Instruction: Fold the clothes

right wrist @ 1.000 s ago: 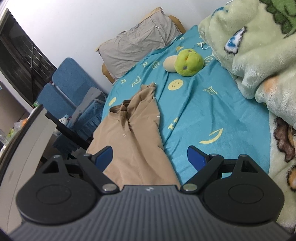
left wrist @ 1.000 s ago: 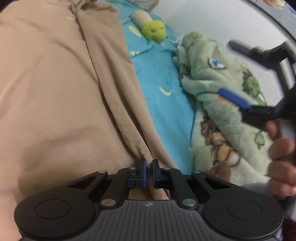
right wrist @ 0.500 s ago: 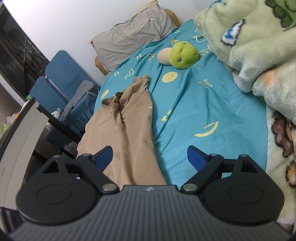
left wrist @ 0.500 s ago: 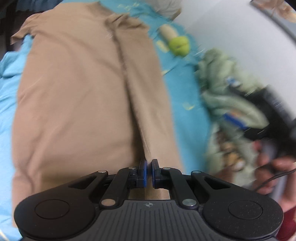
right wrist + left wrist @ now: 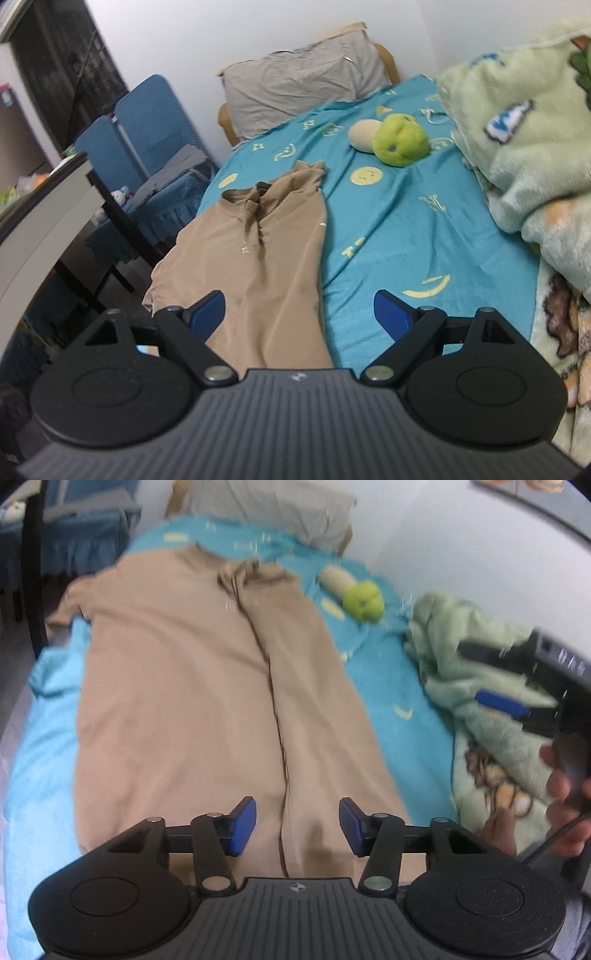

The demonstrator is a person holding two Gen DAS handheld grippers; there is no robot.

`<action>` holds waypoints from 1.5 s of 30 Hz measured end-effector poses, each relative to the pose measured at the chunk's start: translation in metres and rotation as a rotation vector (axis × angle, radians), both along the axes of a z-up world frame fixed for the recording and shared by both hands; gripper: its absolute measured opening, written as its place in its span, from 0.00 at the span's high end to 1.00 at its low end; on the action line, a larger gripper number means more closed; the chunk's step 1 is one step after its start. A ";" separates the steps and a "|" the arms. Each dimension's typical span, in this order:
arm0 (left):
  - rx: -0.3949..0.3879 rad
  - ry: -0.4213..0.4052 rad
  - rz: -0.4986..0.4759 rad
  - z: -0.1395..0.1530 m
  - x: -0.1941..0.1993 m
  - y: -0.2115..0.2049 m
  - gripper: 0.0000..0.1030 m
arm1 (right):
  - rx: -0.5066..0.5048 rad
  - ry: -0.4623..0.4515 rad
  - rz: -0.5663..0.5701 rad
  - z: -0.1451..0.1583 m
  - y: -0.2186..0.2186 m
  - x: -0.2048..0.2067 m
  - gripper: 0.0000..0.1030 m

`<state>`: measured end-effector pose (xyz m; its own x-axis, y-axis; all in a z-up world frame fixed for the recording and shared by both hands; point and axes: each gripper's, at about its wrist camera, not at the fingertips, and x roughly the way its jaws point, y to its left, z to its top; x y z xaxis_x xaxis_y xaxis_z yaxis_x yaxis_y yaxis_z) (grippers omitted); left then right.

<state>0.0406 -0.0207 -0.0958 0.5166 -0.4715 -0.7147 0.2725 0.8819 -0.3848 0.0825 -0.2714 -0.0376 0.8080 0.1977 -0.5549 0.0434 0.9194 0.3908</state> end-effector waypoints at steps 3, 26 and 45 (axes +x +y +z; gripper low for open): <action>-0.017 -0.048 0.047 0.008 0.005 0.004 0.37 | -0.022 -0.003 0.000 0.001 0.009 -0.005 0.14; 0.321 -0.292 0.132 -0.026 0.330 -0.069 0.43 | -0.103 0.050 -0.090 -0.032 0.017 0.071 0.14; 0.054 -0.062 0.463 -0.056 0.327 0.038 0.82 | -0.066 0.103 -0.119 -0.052 0.010 0.082 0.14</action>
<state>0.3680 0.0174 -0.1518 0.7063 -0.1444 -0.6931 -0.1332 0.9344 -0.3304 0.1650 -0.2614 -0.0900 0.7616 0.0643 -0.6449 0.1901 0.9291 0.3171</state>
